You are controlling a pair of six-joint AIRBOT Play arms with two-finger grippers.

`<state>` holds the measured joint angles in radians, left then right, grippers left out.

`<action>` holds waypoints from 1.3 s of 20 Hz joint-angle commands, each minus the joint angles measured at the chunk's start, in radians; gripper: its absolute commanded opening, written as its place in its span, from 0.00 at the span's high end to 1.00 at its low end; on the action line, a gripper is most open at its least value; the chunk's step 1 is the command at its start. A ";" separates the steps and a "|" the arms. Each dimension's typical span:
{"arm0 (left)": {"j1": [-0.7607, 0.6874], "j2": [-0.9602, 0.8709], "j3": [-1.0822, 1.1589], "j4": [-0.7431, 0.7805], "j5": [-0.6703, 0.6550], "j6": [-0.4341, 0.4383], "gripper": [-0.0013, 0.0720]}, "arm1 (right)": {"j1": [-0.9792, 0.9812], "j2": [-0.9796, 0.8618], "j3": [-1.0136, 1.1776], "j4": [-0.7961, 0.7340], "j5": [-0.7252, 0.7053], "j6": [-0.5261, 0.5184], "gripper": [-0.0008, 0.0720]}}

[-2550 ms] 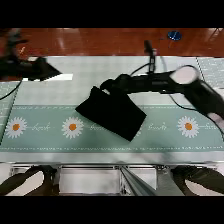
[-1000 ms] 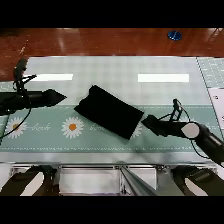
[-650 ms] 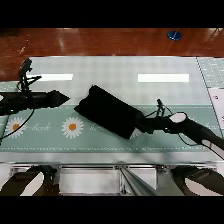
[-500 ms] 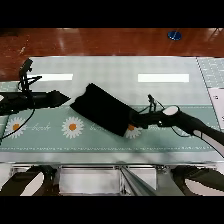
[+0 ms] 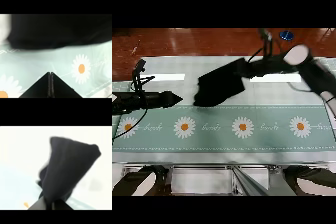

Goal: Fold the shirts.

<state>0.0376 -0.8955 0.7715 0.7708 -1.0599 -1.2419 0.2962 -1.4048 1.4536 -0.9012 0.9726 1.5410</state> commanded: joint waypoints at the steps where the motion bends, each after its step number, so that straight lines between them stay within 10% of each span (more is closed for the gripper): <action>1: -0.001 -0.001 0.000 0.000 -0.006 0.000 0.96 | -0.126 0.000 0.241 -0.165 0.227 0.100 0.97; 14: -0.001 -0.001 0.000 -0.011 -0.024 0.000 0.96 | -0.914 0.200 0.328 -0.106 0.702 0.077 0.97; 18: -0.001 -0.001 0.000 -0.011 -0.021 0.000 0.96 | -1.017 0.251 0.243 -0.353 0.885 0.021 0.97; 26: -0.001 -0.001 0.000 -0.011 -0.021 0.000 0.96 | -1.278 0.638 -0.498 -0.908 0.764 0.158 0.97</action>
<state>0.0376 -0.8955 0.7715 0.7593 -1.0809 -1.2419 -0.8925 -0.9066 1.1984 -1.5570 1.7870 1.6249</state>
